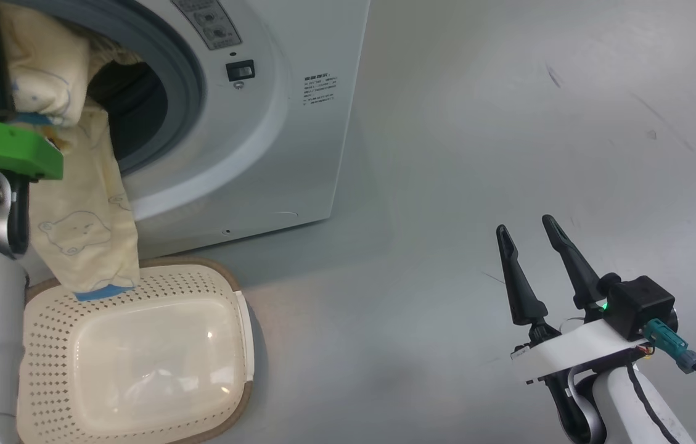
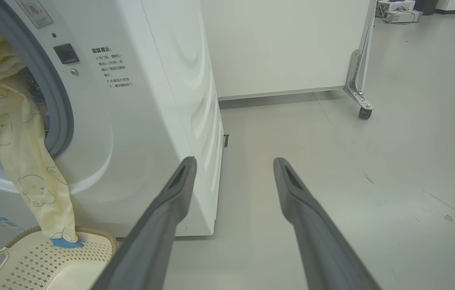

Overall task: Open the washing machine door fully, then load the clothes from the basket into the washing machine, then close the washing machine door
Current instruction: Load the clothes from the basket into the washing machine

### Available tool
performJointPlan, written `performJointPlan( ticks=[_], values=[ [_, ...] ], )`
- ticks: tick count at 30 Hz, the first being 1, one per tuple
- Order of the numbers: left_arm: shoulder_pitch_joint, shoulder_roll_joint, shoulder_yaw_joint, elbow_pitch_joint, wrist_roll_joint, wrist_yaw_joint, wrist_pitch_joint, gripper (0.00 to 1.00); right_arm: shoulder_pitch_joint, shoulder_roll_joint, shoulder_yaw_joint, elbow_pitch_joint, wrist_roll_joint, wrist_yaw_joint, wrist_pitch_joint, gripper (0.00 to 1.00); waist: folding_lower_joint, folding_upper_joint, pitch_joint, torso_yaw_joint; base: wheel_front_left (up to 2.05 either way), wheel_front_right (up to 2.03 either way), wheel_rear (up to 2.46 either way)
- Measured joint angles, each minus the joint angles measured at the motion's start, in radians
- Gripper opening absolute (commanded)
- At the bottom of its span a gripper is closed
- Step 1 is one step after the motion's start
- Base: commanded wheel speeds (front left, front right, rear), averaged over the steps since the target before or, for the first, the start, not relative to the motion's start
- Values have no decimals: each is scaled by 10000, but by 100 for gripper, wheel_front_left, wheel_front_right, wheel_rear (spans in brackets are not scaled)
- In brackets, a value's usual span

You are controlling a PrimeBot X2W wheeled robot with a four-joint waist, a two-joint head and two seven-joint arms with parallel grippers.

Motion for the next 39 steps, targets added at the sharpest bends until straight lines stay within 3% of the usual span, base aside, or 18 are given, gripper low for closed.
performJointPlan(
  ticks=[15,23,29,39],
  values=[
    [-1853,702,-336,777,755,-178,-138,0,-211,-142,-15,-15,27,0,0,100,1,0,1395,-475,0,0,0],
    [-2768,1022,42,1124,821,58,-171,0,-392,-173,-75,-67,27,0,0,100,1,0,2002,-516,0,0,0],
    [-3464,959,272,761,815,313,-222,0,-629,-199,-125,-113,27,0,0,100,1,0,2329,-487,0,0,0],
    [-3016,773,102,1975,876,497,-221,0,-755,-171,-128,-81,27,0,0,100,0,0,2426,-448,0,0,0]
  ],
)
